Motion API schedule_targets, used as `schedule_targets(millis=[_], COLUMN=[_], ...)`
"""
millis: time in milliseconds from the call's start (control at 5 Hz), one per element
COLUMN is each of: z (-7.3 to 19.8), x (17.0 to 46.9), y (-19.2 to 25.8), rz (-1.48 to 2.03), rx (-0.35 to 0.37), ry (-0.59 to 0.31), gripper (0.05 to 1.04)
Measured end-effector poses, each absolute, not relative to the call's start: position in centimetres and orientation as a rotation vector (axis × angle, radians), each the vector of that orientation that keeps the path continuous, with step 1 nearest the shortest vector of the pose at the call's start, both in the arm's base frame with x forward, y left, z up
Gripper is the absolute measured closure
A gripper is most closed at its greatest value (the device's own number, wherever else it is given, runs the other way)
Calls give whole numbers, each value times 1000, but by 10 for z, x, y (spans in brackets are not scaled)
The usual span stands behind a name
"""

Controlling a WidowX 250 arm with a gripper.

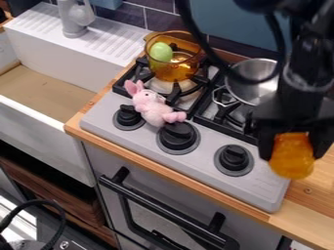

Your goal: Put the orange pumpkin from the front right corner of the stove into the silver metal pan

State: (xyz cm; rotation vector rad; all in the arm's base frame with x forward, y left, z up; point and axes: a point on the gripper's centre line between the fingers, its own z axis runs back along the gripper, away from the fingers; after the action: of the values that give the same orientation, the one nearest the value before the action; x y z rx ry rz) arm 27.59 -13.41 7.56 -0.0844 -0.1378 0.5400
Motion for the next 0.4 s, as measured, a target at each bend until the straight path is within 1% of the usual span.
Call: schedule_targets(millis=[200, 400], z=[87, 98], x=[288, 302], y=[-125, -104], rz=[625, 716], rx=[-79, -76], ry=[-159, -165], gripper=[235, 235])
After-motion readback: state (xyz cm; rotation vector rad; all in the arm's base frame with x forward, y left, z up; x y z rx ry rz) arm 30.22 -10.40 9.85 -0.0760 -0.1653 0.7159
